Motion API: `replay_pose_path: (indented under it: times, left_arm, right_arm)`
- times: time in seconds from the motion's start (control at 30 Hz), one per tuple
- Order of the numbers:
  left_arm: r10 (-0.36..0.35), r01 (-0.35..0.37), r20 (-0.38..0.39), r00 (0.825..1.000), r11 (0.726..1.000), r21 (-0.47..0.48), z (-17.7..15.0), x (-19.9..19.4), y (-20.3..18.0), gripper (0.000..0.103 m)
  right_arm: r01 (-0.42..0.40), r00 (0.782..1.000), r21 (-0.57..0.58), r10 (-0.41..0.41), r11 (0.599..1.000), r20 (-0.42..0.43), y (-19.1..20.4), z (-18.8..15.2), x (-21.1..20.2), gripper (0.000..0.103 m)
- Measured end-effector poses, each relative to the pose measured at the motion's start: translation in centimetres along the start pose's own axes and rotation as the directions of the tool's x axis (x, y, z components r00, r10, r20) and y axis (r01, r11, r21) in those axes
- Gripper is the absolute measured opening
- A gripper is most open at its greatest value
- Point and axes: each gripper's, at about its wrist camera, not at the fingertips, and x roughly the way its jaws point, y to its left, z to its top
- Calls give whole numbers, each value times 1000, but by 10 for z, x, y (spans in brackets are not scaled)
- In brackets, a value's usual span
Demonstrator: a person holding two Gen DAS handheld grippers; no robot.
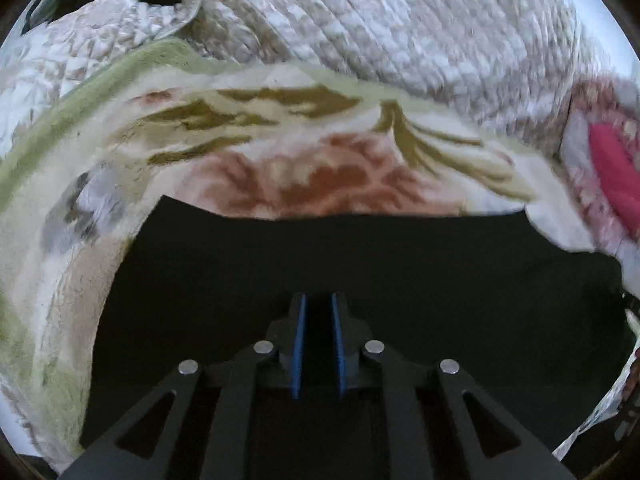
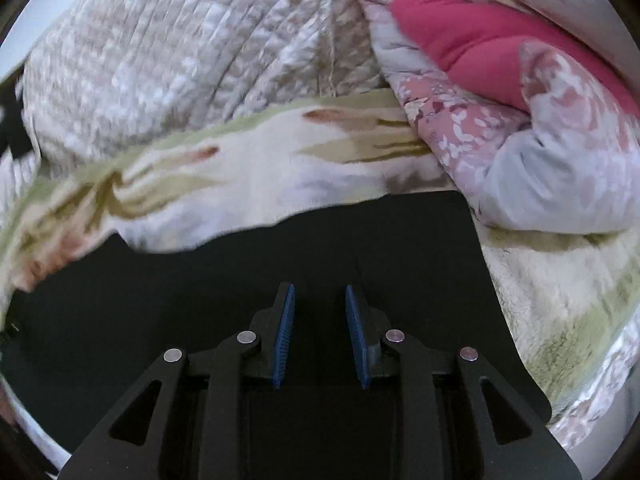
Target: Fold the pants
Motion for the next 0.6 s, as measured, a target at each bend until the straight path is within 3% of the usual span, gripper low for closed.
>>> replay_pose_path:
  times: [0.07,0.17,0.3,0.43,0.6]
  left_arm:
    - [26,-27,9,1000,1000,12,3,-3,-2,15]
    - [-16,16,12,1000,999,30,5,-5,-13,15]
    - [-24,23,11,1000,995,92,7,2,-33,18]
    - [-3,1,16,1000,994,112,10,8,-35,27]
    - [17,-20,29,999,993,115,11,11,-31,38]
  right_arm:
    - [9,1000,-48,-8,999,27,10,4,-3,27]
    - [-126,992,-127,126,984,-3,38,6,1,28]
    - [-276,961,-294,259,915,-98,103,-5,13,28]
    - [-281,956,-357,228,891,-185,146,-12,41,28]
    - [-280,956,-247,245,928,-163,135,1,48,35]
